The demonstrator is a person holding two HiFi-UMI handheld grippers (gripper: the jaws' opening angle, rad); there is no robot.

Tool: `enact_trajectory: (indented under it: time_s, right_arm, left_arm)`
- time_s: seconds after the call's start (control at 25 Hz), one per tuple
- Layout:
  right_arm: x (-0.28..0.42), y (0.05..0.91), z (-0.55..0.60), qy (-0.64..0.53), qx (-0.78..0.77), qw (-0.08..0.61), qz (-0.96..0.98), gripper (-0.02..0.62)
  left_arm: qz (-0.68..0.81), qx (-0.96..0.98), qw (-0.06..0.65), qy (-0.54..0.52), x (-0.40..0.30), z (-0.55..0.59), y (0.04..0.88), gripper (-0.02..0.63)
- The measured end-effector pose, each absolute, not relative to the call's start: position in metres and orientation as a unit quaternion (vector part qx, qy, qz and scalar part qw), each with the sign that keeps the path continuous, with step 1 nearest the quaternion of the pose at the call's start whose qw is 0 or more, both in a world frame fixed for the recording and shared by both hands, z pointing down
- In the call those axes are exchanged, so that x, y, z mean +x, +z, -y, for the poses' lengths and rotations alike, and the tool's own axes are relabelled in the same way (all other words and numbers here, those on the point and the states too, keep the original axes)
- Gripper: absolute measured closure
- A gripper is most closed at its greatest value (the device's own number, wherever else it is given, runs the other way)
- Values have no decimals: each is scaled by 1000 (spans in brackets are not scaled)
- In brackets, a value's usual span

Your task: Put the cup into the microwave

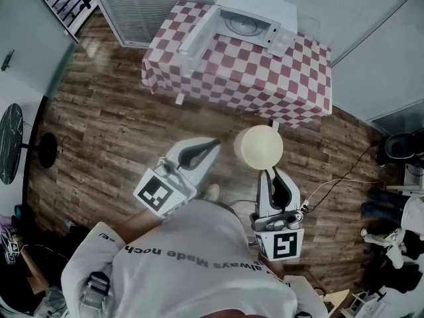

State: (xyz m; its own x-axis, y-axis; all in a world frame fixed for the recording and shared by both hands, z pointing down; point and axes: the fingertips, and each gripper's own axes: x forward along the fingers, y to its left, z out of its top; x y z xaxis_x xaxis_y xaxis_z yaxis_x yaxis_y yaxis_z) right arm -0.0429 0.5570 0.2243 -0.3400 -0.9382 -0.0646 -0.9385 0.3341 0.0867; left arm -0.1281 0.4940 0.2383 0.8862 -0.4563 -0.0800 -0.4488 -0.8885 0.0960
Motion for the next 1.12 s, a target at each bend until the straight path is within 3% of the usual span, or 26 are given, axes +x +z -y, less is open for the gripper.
enact_trajectory:
  time_s: [0.52,1.12]
  right_arm:
    - [17,231,-560,48,-563,5,-825,555]
    - [18,227,-507,60,-557,10,-828,555]
  left_arm:
    - [244,967,51,-45,-68,-506,251,602]
    - [251,965,47,-52,-63,-451,251,601]
